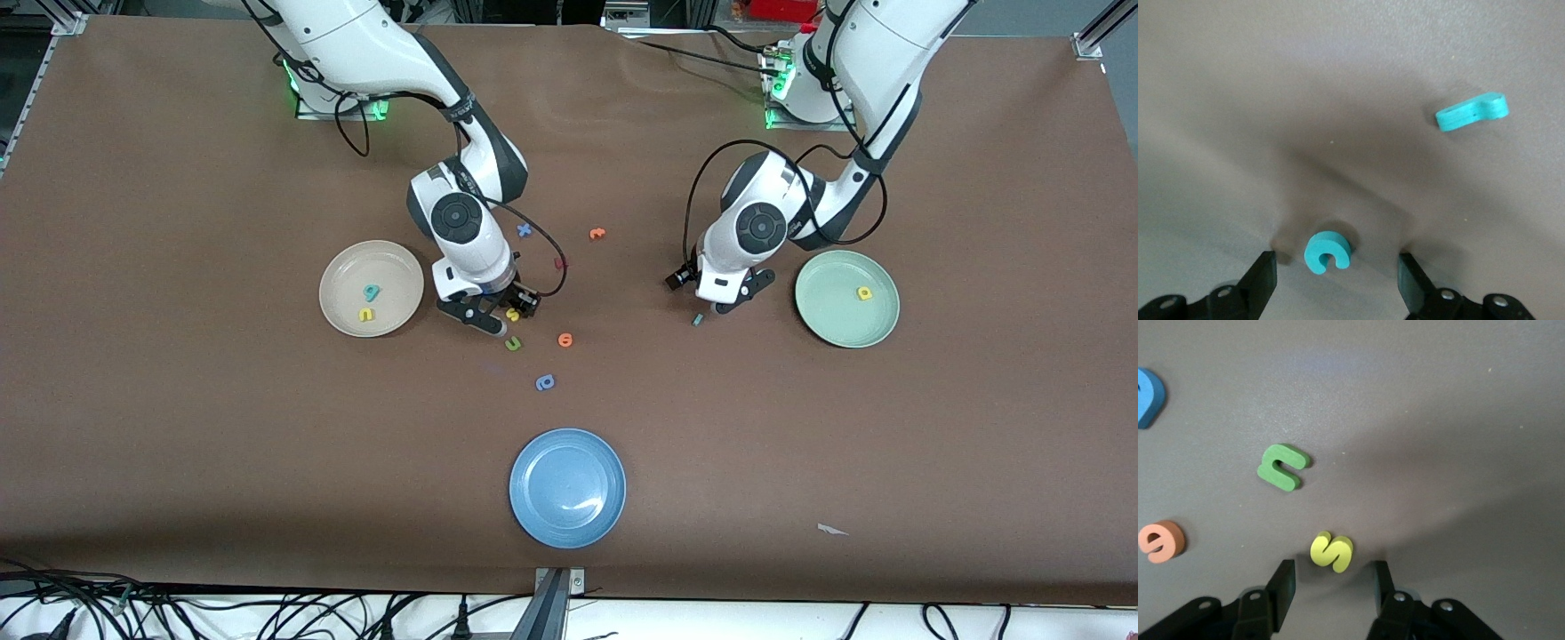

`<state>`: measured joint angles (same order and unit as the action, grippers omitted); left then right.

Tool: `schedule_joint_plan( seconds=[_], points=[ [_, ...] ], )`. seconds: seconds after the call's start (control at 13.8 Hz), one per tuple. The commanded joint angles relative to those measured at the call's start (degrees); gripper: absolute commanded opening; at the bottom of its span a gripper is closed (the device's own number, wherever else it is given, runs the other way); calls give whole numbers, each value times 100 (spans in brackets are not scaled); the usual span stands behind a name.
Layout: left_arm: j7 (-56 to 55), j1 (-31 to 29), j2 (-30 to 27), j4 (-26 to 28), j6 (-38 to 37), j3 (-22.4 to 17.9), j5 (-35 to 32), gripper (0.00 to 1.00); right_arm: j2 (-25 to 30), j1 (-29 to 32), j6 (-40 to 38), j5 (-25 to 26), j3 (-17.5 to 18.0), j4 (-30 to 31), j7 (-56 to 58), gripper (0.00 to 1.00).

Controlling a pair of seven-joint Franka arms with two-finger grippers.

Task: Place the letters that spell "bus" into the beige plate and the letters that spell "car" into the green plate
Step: 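Grasp the cyan c with the left gripper while the right gripper grasps s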

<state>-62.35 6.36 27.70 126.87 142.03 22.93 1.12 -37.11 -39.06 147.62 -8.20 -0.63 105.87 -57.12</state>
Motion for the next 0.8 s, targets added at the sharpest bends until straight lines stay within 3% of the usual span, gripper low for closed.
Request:
schedule_joint_plan(
  seconds=[0.0, 0.29, 0.58, 0.72],
  points=[
    [-40, -56, -169, 233, 71, 62, 38, 75, -77, -49, 83, 29, -34, -84, -62, 55],
    [-32, -65, -142, 224, 71, 62, 46, 40, -77, -49, 92, 47, -51, -85, -27, 55],
    [-23, -82, -142, 207, 71, 62, 46, 26, -77, -49, 101, 56, -78, -67, -36, 55],
    [-23, -82, -142, 198, 70, 62, 46, 26, -77, -49, 118, 64, -95, -58, -27, 55]
  ],
)
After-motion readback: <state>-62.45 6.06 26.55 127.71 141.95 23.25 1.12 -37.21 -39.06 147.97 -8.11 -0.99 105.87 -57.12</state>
